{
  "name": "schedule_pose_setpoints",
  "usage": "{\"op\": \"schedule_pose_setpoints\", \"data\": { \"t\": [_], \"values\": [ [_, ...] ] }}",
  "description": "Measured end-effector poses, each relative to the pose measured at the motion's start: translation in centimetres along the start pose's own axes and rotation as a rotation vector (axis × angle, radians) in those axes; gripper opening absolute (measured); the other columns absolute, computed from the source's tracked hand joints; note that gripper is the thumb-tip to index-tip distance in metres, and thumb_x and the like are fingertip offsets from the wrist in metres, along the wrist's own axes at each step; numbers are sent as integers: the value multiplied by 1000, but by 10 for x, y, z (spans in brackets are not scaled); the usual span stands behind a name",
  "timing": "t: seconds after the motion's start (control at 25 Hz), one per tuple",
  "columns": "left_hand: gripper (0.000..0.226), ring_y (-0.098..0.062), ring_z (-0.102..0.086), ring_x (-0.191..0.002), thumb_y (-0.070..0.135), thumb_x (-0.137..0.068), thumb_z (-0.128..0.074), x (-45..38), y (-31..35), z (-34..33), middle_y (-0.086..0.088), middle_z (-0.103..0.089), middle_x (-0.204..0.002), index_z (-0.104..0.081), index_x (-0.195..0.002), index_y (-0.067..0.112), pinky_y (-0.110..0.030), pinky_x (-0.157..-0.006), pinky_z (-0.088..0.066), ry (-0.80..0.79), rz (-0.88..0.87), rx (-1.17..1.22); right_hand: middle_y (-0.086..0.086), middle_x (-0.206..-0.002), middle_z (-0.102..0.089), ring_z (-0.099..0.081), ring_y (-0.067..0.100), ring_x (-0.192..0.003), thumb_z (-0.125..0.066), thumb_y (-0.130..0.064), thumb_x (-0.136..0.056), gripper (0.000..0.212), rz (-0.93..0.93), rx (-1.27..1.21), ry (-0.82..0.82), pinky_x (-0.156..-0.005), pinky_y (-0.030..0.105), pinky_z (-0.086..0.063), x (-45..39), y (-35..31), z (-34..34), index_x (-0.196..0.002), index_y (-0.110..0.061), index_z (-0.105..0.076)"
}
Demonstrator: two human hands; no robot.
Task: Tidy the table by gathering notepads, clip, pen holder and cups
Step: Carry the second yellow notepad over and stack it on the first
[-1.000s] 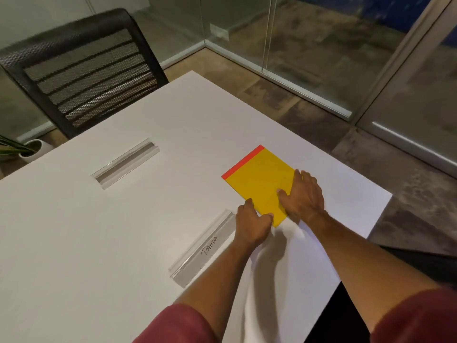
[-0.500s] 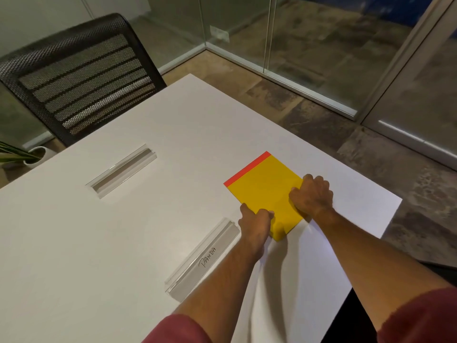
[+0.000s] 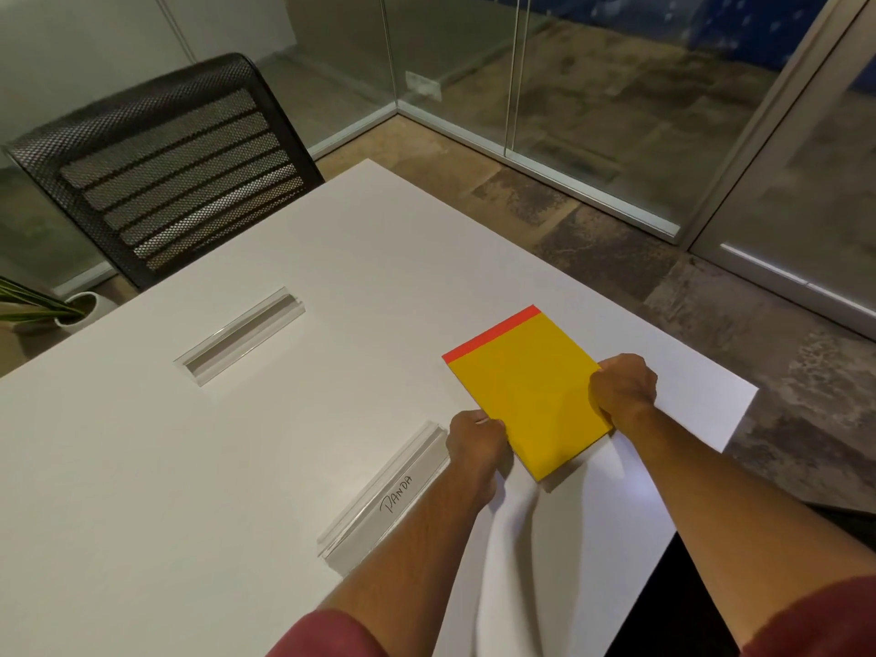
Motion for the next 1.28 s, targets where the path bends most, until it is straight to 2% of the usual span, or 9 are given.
{"op": "schedule_pose_setpoints", "data": {
  "t": [0.12,0.2,0.28,0.4,0.68,0.92,1.04,1.12,1.28],
  "values": [
    [22,-30,-65,-96,3,-89,-60,7,12,14,-15,-67,-105,-63,-110,0,-40,-82,-58,55,-81,29,14,-85,-57,-52,24,-78,-52,-10,-98,15,-9,45,-103,-50,19,-33,2,-9,8,-94,-1,-63],
    [20,-25,-66,-90,4,-88,-62,14,23,31,-13,-70,-102,-66,-108,6,-34,-72,-58,139,-160,15,14,-97,-63,-58,24,-87,-53,-15,-99,17,-28,50,-182,-68,22,-46,6,-19,12,-99,-2,-64],
    [19,-23,-65,-84,1,-88,-59,24,35,52,-13,-71,-98,-67,-104,6,-33,-70,-56,189,-218,30,11,-86,-62,-59,25,-81,-56,-10,-94,12,-18,-49,-259,-77,33,-46,13,-33,15,-86,-6,-63],
    [21,-26,-65,-86,-2,-86,-61,39,42,90,-13,-70,-97,-66,-104,6,-41,-82,-57,249,-235,36,8,-61,-41,-39,19,-60,-58,-1,-86,29,58,-220,-359,-67,35,-35,31,-61,16,-61,-8,-46],
    [14,-27,-62,-90,-1,-88,-63,83,36,181,-16,-67,-102,-65,-98,8,-46,-87,-58,393,-263,39,13,-66,-44,-41,20,-56,-63,-5,-85,17,180,-423,-589,-57,31,-37,106,-119,0,-72,-5,-51],
    [18,-27,-64,-85,-4,-83,-66,125,-2,265,-15,-69,-94,-68,-84,13,-38,-78,-57,516,-250,57,10,-60,-49,-47,19,-57,-64,-6,-90,28,297,-409,-810,-68,35,-48,180,-152,-41,-63,-7,-57],
    [17,-24,-63,-80,-6,-79,-69,153,-31,307,-14,-69,-90,-71,-83,11,-37,-78,-57,576,-218,70,15,-70,-58,-55,21,-60,-63,-2,-91,9,310,-365,-936,-68,36,-53,226,-160,-69,-84,1,-66],
    [16,-24,-63,-81,-6,-80,-68,170,-54,337,-13,-69,-90,-73,-86,8,-40,-82,-58,610,-200,88,17,-73,-59,-54,21,-57,-63,-2,-91,11,322,-320,-975,-56,30,-52,258,-166,-89,-101,3,-65],
    [18,-25,-64,-89,-6,-80,-65,196,-96,393,-11,-70,-95,-74,-91,4,-33,-79,-54,683,-192,90,18,-78,-62,-59,21,-58,-66,2,-88,15,337,-301,-991,-55,29,-53,318,-179,-130,-103,5,-66]
  ]
}}
Point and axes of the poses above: each hand's wrist, its own x-axis away from the middle knuckle, its own z-axis out of the back of the hand, y = z × x, the point moved 5 cm from there along -x, towards the middle knuckle
